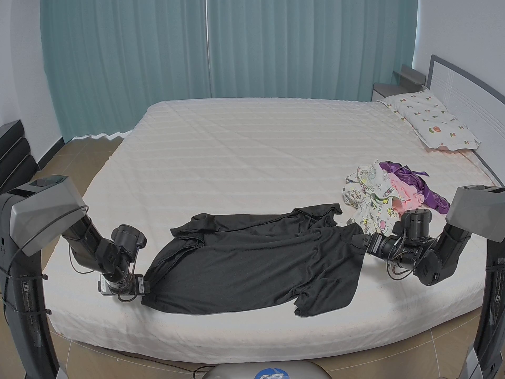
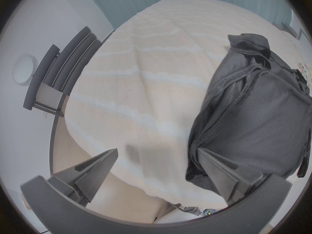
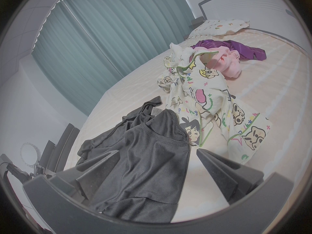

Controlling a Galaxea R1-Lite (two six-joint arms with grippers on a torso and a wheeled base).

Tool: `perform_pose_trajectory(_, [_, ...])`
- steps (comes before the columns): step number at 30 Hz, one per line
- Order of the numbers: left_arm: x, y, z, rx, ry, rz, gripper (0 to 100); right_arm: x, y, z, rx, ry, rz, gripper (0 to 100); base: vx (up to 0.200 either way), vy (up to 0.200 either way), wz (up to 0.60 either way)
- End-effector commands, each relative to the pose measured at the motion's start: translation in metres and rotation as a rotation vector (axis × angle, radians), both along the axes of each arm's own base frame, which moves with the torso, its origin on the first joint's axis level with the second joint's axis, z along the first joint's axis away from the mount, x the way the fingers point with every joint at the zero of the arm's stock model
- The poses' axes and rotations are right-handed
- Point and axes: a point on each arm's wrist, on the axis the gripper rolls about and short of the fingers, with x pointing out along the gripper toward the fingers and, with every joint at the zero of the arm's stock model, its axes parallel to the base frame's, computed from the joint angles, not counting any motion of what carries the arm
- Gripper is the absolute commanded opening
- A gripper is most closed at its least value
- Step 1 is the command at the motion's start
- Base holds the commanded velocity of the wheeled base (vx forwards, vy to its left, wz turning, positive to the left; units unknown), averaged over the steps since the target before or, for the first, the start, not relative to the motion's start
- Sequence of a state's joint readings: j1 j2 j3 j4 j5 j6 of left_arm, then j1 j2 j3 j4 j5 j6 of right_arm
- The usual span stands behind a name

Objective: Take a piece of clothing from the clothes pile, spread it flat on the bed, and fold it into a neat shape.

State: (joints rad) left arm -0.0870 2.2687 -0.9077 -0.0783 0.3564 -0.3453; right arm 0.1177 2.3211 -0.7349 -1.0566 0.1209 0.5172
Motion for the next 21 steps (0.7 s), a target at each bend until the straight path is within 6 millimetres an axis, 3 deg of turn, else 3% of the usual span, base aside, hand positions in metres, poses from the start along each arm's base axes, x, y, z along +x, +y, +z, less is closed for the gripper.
perform_pose_trajectory(1, [-0.013, 0.022, 0.011, 0.004, 0.007, 0.046, 100, -0.002, -0.001, 0.0, -0.001, 0.003, -0.002, 100, 0.0, 0.0, 0.0])
perform_pose_trajectory(7, [-0.014, 0.041, 0.019, -0.042, -0.025, 0.091, 100, -0.005, -0.001, 0.005, 0.002, -0.006, -0.001, 100, 0.0, 0.0, 0.0])
perform_pose_trajectory(9, [-0.013, 0.041, 0.038, -0.204, -0.091, 0.052, 100, -0.009, -0.001, 0.008, 0.003, -0.017, 0.0, 100, 0.0, 0.0, 0.0])
perform_pose_trajectory(16, [-0.012, 0.019, 0.051, -0.479, -0.141, 0.022, 100, -0.022, 0.001, 0.012, 0.005, -0.002, 0.007, 100, 0.0, 0.0, 0.0])
perform_pose_trajectory(21, [-0.012, 0.0, 0.048, -0.532, -0.115, -0.027, 100, -0.036, 0.008, 0.016, 0.034, 0.022, 0.014, 100, 0.0, 0.0, 0.0])
